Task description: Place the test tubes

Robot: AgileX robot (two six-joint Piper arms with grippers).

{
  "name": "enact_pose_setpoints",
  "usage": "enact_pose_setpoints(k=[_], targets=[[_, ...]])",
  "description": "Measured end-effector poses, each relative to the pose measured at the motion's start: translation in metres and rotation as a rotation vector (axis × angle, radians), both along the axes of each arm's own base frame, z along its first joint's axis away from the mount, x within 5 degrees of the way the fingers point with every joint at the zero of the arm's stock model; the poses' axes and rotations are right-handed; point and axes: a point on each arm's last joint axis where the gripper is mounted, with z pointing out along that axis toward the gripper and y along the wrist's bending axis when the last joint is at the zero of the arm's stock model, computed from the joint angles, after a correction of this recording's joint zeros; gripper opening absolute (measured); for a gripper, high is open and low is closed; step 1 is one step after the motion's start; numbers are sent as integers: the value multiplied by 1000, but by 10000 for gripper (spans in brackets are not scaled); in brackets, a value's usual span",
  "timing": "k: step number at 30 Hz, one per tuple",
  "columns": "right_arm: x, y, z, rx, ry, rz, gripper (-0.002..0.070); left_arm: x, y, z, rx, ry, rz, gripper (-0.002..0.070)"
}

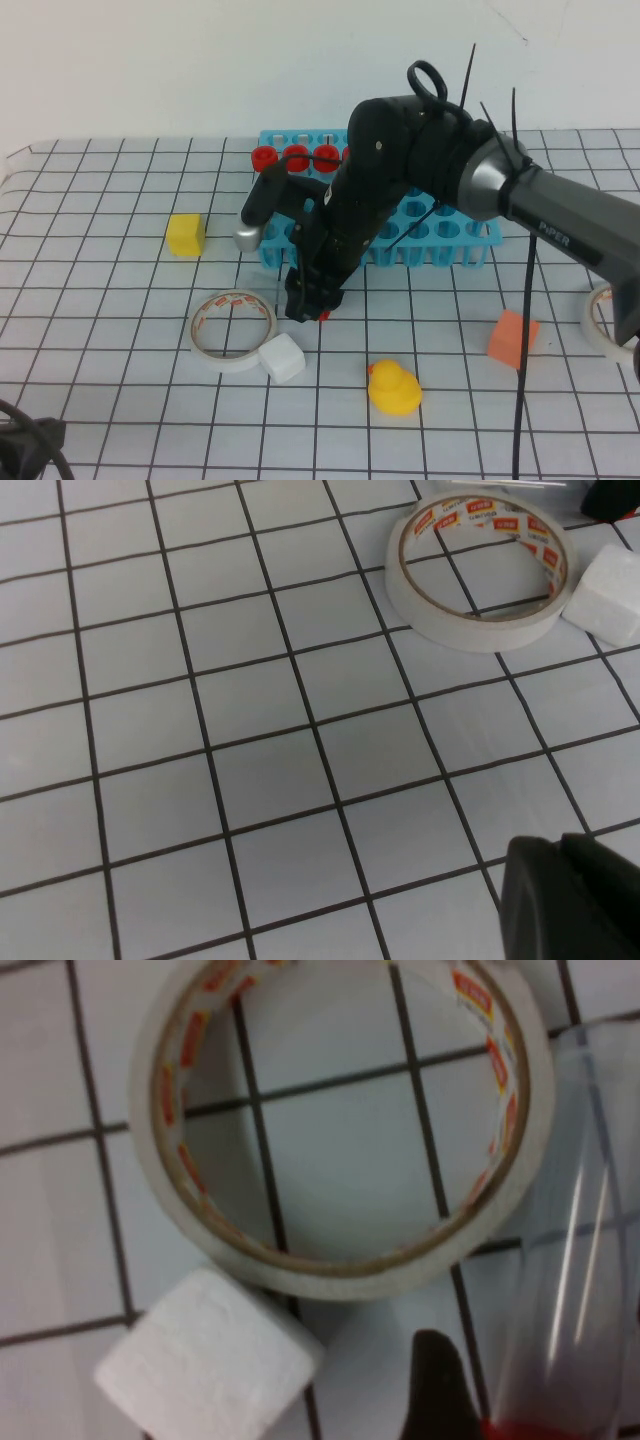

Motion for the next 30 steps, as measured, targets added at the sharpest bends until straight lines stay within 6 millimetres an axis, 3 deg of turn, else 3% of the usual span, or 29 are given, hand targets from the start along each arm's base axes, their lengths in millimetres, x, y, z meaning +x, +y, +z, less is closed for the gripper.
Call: enact_pose_setpoints(k=[11, 21, 26, 30], targets=[[4, -4, -14, -79, -19, 15, 290, 0, -1, 0, -11, 1, 1, -1], [0, -14, -13, -190, -1, 84, 290, 0, -1, 0, -15, 2, 1, -1], [-5, -22, 9, -235, -45, 174, 289, 0, -1, 0, -16, 2, 1, -1], [-14, -28, 49, -205, -126, 202, 289, 0, -1, 1, -27, 3, 2, -1]])
